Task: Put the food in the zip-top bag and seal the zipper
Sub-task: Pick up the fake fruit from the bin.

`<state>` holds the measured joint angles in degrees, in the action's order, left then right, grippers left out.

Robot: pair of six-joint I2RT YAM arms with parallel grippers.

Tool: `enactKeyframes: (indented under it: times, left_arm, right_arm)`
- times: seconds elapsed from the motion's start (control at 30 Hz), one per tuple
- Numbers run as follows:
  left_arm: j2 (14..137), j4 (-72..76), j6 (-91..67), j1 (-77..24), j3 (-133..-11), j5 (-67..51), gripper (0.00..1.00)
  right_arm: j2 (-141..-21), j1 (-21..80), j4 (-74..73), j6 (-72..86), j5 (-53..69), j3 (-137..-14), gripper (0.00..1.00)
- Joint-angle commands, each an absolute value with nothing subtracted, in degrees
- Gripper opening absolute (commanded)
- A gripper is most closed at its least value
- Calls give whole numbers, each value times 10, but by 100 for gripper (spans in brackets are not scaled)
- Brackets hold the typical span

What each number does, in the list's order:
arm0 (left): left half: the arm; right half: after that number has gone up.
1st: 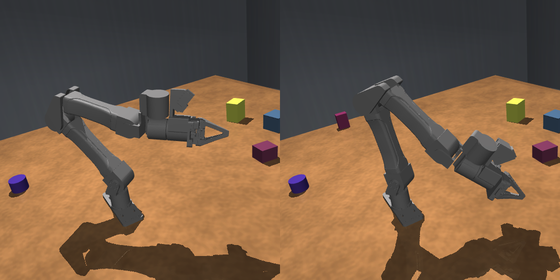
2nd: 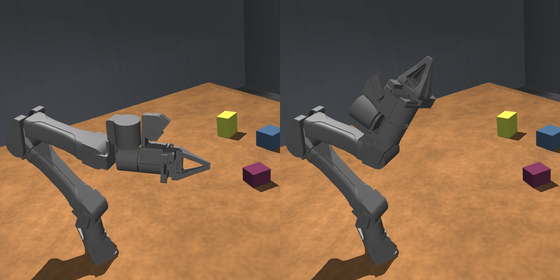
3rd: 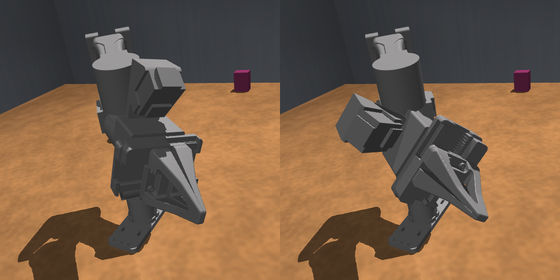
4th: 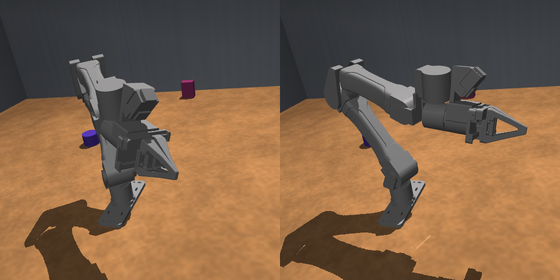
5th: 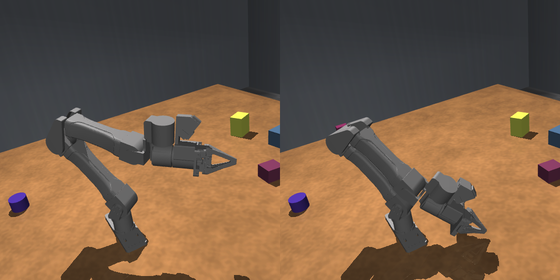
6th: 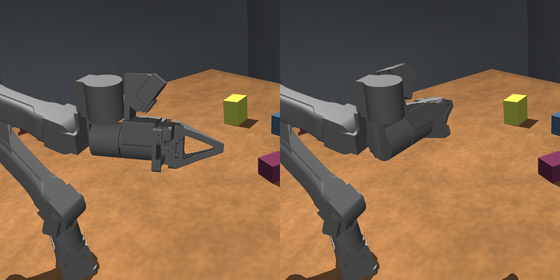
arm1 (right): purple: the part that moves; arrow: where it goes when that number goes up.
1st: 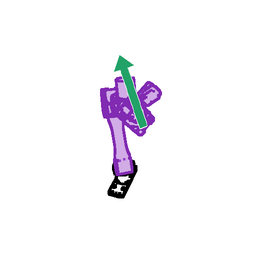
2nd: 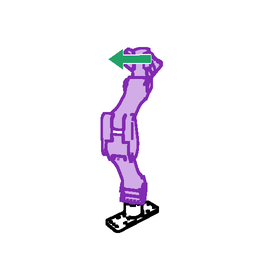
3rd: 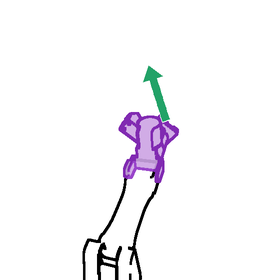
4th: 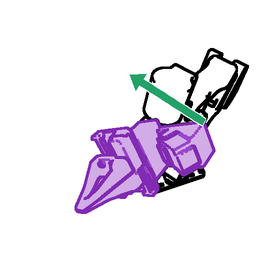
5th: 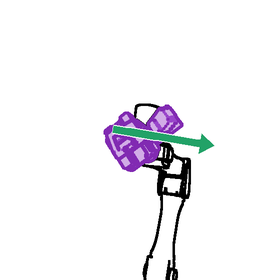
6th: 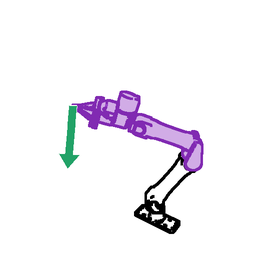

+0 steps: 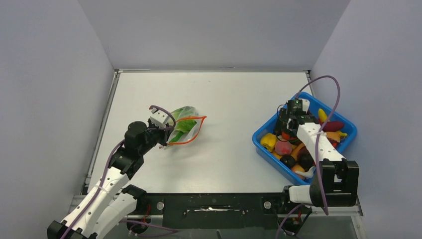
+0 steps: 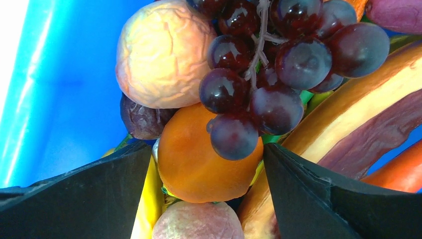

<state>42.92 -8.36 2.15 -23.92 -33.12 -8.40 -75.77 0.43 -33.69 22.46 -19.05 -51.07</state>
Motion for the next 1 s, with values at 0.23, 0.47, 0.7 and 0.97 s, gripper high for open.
enactKeyframes:
  times: [0.23,0.47,0.7,0.97]
  left_arm:
    - [416,-48,25,-241,-337,-85,0]
    - [414,-47,25,-241,-336,-83,0]
    - [412,-42,25,-241,-334,-87,0]
    - [412,-21,9,-240,-333,-96,0]
  right_arm:
    - [-728,0,-311,213,-208,-497,70]
    - [-701,1,-333,214,-212,-509,62]
    - [-662,2,-363,214,-190,-536,58]
    - [-618,9,-392,217,-172,-555,58]
